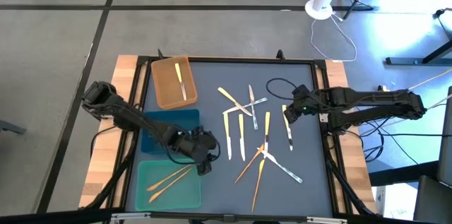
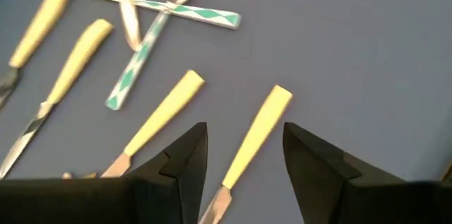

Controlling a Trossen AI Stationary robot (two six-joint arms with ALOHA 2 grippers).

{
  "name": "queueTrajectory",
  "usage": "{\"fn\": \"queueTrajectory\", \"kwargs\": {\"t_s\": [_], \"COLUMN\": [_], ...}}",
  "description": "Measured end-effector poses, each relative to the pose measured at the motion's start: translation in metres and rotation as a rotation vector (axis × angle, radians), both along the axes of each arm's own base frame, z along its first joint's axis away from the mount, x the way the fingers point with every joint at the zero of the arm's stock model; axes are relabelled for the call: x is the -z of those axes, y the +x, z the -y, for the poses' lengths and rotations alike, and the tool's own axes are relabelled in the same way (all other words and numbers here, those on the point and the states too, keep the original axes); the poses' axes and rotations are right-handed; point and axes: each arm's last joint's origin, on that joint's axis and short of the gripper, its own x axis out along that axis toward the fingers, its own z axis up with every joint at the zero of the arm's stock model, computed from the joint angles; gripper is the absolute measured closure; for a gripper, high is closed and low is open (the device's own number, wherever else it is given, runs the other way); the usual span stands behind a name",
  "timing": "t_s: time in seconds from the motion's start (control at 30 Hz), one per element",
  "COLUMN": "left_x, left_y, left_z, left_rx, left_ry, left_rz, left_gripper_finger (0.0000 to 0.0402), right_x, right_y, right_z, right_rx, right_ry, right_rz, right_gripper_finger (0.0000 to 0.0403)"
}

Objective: Sort silverware by color (type)
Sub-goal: Put the yellow knife into the orange bin

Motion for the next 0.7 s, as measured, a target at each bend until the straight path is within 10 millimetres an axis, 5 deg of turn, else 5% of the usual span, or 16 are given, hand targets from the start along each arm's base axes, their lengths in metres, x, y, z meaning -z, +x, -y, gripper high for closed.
{"fn": "queueTrajectory", "kwargs": {"t_s": [0.7], "left_x": [-0.003], "left_y": [0.015], "left_z": [-0.032], "left_rx": [-0.035], "left_ry": [0.02], "left_rz": [0.039], "left_gripper_finger": [0.0244], "right_x": [0.062], "right_y": [0.008], "right_z": [-0.002], "right_rx": [0.119], "right_ry": [0.112], "right_rz": [-0.104], "right_gripper_finger": [0.0231]}}
